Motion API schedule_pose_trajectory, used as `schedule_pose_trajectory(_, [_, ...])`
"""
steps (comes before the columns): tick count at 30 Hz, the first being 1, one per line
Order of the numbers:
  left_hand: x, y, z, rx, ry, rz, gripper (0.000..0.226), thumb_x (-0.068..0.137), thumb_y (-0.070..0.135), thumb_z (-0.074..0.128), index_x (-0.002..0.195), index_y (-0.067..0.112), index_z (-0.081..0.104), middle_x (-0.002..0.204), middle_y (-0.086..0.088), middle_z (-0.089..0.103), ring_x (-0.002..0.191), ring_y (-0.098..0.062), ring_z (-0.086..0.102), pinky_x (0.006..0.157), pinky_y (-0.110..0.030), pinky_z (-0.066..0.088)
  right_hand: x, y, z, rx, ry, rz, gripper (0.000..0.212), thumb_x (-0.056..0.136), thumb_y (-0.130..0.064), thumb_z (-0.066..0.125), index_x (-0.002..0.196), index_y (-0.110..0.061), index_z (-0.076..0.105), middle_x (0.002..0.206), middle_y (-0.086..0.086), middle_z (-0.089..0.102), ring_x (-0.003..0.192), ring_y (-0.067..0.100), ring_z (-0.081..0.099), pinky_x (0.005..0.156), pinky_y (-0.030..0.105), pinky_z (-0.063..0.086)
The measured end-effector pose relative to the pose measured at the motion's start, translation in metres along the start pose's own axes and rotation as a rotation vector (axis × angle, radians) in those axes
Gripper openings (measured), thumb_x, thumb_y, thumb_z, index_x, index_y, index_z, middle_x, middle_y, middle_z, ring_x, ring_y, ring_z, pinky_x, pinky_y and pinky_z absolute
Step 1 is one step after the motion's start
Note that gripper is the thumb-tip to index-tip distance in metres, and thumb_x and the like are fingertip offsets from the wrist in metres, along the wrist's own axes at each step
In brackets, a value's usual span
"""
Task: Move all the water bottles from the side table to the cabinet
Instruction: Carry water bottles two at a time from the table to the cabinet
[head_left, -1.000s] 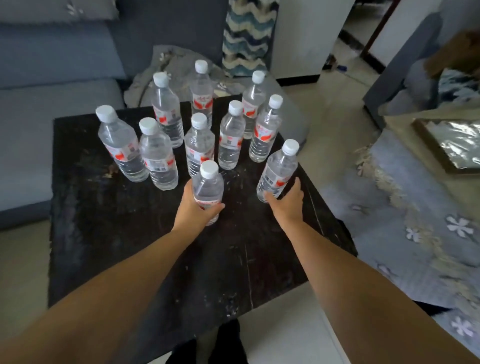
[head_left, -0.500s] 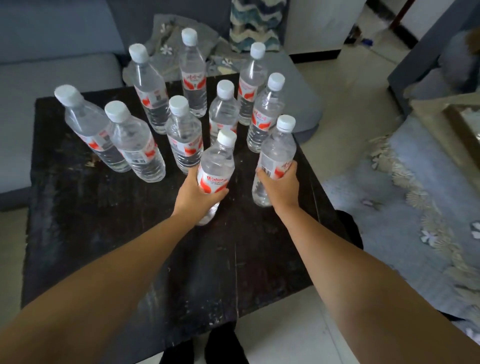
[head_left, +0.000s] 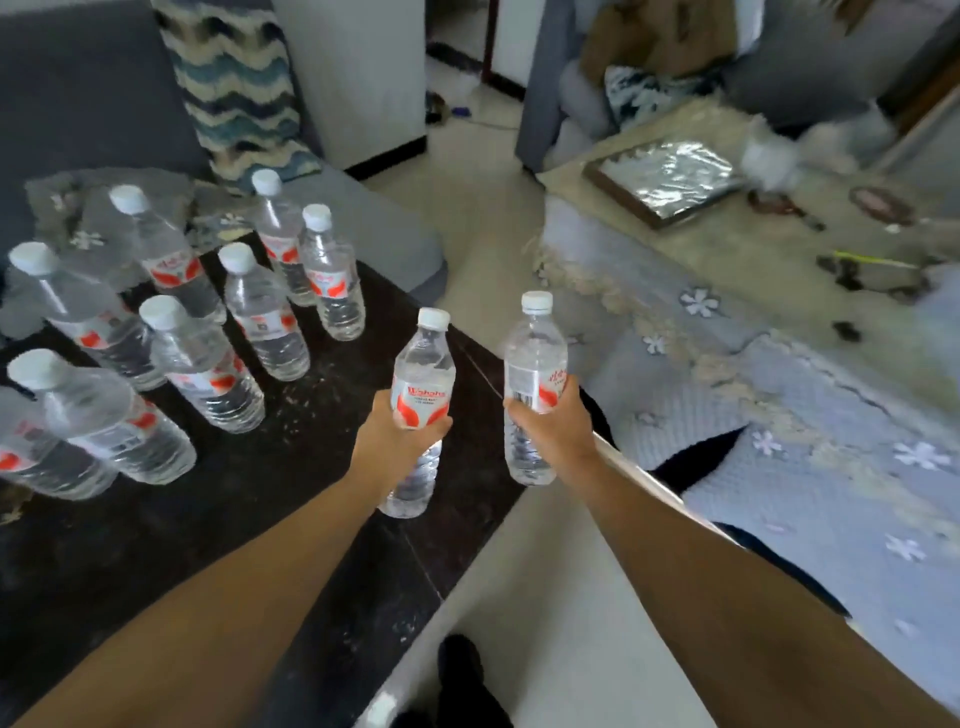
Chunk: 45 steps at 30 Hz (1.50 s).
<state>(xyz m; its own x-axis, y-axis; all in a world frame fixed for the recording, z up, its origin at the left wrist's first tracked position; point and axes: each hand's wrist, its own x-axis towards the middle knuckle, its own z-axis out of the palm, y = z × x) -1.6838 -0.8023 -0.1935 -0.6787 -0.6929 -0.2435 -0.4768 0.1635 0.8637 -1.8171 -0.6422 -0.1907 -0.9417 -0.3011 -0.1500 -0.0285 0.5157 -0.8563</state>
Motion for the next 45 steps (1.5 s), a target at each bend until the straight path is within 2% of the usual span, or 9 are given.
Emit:
schedule_pose_trajectory(4, [-0.029,0.027,0.036,0.012,-0.188,0.109,0.060,0.073,0.040,0.076,0.118,0.018,0.044,0.105,0.002,0.060,0.094,-0.017,0.060,0.080,-0.029,0.048,-0.039,0.022,-0.060,-0.014,0.121,0.091,0.070,0.077,-0.042,0.076,0.134,-0.019,0.041,0.126,0.002,0.057,0.114,0.023,0.057,0.101,0.037,0.046])
schedule_pose_trajectory(7, [-0.062,0.051,0.076,0.017,-0.380,0.182,0.056,0.073,0.034,0.078,0.114,0.009,0.051,0.102,-0.007,0.066,0.092,-0.023,0.066,0.081,-0.036,0.055,-0.086,0.049,-0.113,0.020,0.270,0.122,0.072,0.076,-0.042,0.078,0.132,-0.018,0.042,0.120,0.001,0.058,0.107,0.018,0.057,0.092,0.030,0.043])
schedule_pose_trajectory(14, [-0.160,0.098,0.189,0.024,-0.668,0.319,0.054,0.069,0.034,0.082,0.110,0.015,0.053,0.097,0.003,0.064,0.087,-0.018,0.062,0.068,-0.025,0.049,-0.201,0.115,-0.236,0.009,0.500,0.257,0.057,0.073,-0.048,0.078,0.109,-0.030,0.037,0.094,-0.013,0.053,0.091,0.012,0.056,0.078,0.025,0.043])
schedule_pose_trajectory(16, [-0.199,0.108,0.226,0.059,-0.753,0.357,0.055,0.065,0.038,0.083,0.108,0.015,0.056,0.097,-0.001,0.067,0.086,-0.021,0.064,0.074,-0.034,0.052,-0.241,0.139,-0.273,0.012,0.593,0.301,0.058,0.073,-0.049,0.077,0.111,-0.030,0.038,0.094,-0.017,0.051,0.089,0.008,0.054,0.075,0.020,0.040])
schedule_pose_trajectory(20, [-0.284,0.123,0.293,0.116,-0.877,0.464,0.050,0.065,0.042,0.081,0.101,0.020,0.055,0.082,0.010,0.063,0.075,-0.009,0.061,0.059,-0.021,0.041,-0.320,0.183,-0.342,0.039,0.747,0.376,0.071,0.070,-0.052,0.077,0.125,-0.025,0.041,0.099,-0.024,0.052,0.095,0.002,0.053,0.067,0.008,0.036])
schedule_pose_trajectory(24, [-0.375,0.133,0.352,0.160,-0.977,0.505,0.050,0.064,0.046,0.079,0.098,0.021,0.052,0.081,0.010,0.062,0.073,-0.009,0.059,0.058,-0.024,0.041,-0.398,0.222,-0.402,0.046,0.844,0.438,0.077,0.066,-0.054,0.078,0.128,-0.027,0.041,0.092,-0.030,0.051,0.094,0.001,0.054,0.069,0.010,0.036])
schedule_pose_trajectory(29, [-0.519,0.140,0.423,0.226,-1.193,0.580,0.063,0.054,0.052,0.071,0.104,0.017,0.056,0.090,-0.002,0.068,0.082,-0.022,0.066,0.068,-0.031,0.048,-0.531,0.278,-0.475,0.022,0.995,0.570,0.068,0.069,-0.051,0.077,0.122,-0.024,0.043,0.101,-0.009,0.059,0.094,0.014,0.059,0.078,0.028,0.045])
schedule_pose_trajectory(38, [-0.736,0.117,0.494,0.378,-1.664,0.777,0.056,0.062,0.046,0.076,0.105,0.014,0.059,0.092,-0.008,0.070,0.086,-0.027,0.068,0.078,-0.040,0.056,-0.750,0.331,-0.497,0.144,1.404,0.845,0.072,0.071,-0.045,0.078,0.130,-0.024,0.042,0.118,-0.001,0.063,0.103,0.020,0.061,0.089,0.037,0.050])
schedule_pose_trajectory(45, [-0.890,0.077,0.512,0.440,-1.886,0.923,0.054,0.069,0.036,0.081,0.112,0.018,0.054,0.101,-0.002,0.065,0.088,-0.022,0.060,0.076,-0.030,0.045,-0.871,0.348,-0.479,0.215,1.666,1.026,0.067,0.068,-0.047,0.078,0.121,-0.025,0.044,0.110,-0.002,0.064,0.098,0.019,0.063,0.089,0.040,0.054])
